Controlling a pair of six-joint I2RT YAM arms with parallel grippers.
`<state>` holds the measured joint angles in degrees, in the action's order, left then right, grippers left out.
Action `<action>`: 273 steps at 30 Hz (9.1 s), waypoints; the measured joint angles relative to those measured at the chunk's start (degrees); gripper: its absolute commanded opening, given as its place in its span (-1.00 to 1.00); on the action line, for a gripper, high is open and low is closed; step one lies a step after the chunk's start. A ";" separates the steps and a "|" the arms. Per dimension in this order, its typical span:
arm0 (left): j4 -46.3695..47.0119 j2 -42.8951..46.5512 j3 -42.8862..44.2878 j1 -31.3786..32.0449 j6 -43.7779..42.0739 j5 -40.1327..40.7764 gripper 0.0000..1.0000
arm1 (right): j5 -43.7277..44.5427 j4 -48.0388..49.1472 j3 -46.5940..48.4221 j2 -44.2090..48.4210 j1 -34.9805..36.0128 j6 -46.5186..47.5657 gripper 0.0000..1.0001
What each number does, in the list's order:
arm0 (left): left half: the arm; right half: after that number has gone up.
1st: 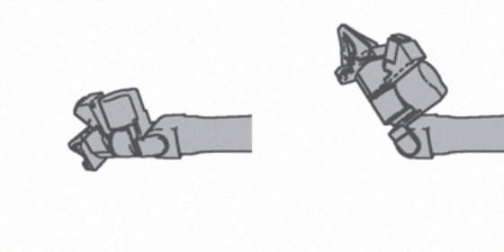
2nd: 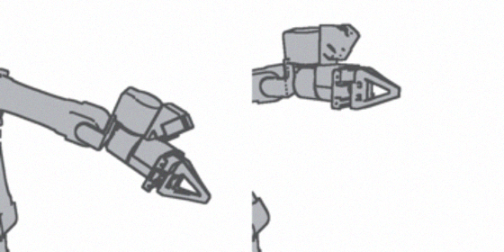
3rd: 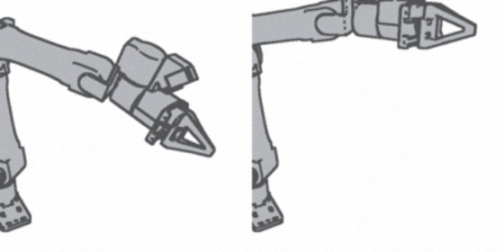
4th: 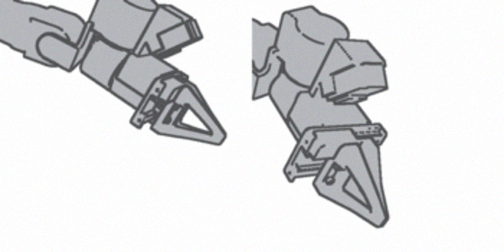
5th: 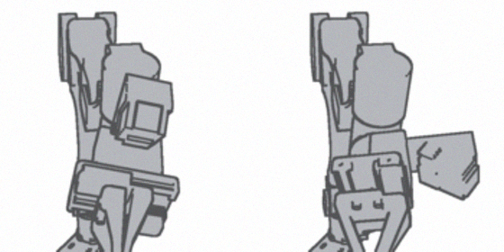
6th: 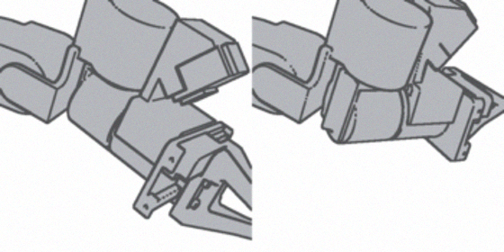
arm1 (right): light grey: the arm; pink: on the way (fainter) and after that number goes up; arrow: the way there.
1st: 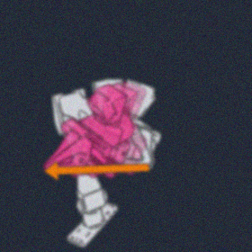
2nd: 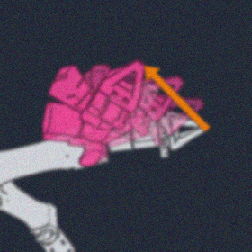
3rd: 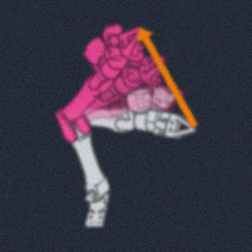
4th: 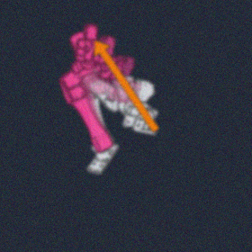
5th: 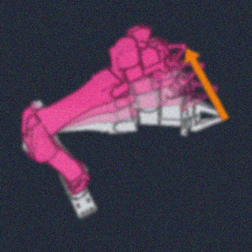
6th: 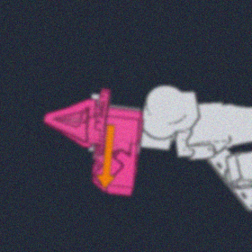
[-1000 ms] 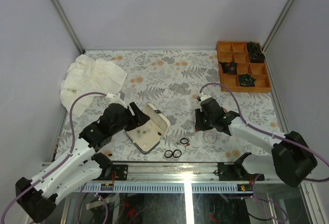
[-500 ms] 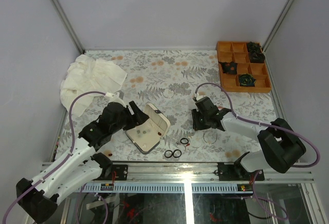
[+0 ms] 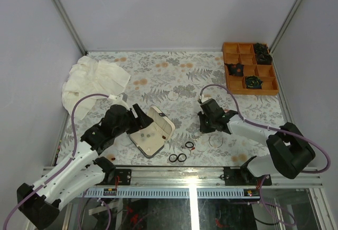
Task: Organize the mixed jewelry
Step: Pick up the jewelry from the center of the board, then place the jewelry in the jewelry box.
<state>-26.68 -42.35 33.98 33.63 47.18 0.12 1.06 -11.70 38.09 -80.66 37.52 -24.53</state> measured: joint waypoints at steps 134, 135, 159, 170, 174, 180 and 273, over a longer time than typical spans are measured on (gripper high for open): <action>48.63 5.03 -14.82 19.32 -12.59 -19.65 -0.18 | -47.01 30.88 5.27 14.91 7.28 -25.24 -0.69; 48.63 5.09 -14.82 19.37 -12.59 -19.63 -0.19 | -47.01 30.91 5.27 14.84 7.30 -25.24 -0.69; 48.54 5.99 -14.82 19.61 -12.72 -19.61 -0.42 | -45.46 30.80 6.01 14.23 7.39 -24.96 -0.70; 48.54 5.99 -14.82 19.61 -12.66 -19.58 -0.41 | -45.05 30.23 6.54 14.14 7.39 -24.37 -0.70; 48.54 5.99 -14.82 19.61 -12.39 -19.58 -0.42 | -45.00 30.18 6.95 14.12 7.39 -23.91 -0.70; 48.54 5.99 -14.82 19.61 -12.09 -19.58 -0.55 | -44.98 30.18 7.04 14.05 7.39 -23.50 -0.70; -8.94 7.48 -2.71 15.23 2.23 18.75 -1.00 | -43.95 32.98 36.72 -36.20 13.18 -18.62 -0.52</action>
<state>-35.62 -34.87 31.27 48.86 49.41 18.87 -42.89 21.28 74.81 -116.86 50.70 -43.16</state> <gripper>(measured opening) 0.011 0.229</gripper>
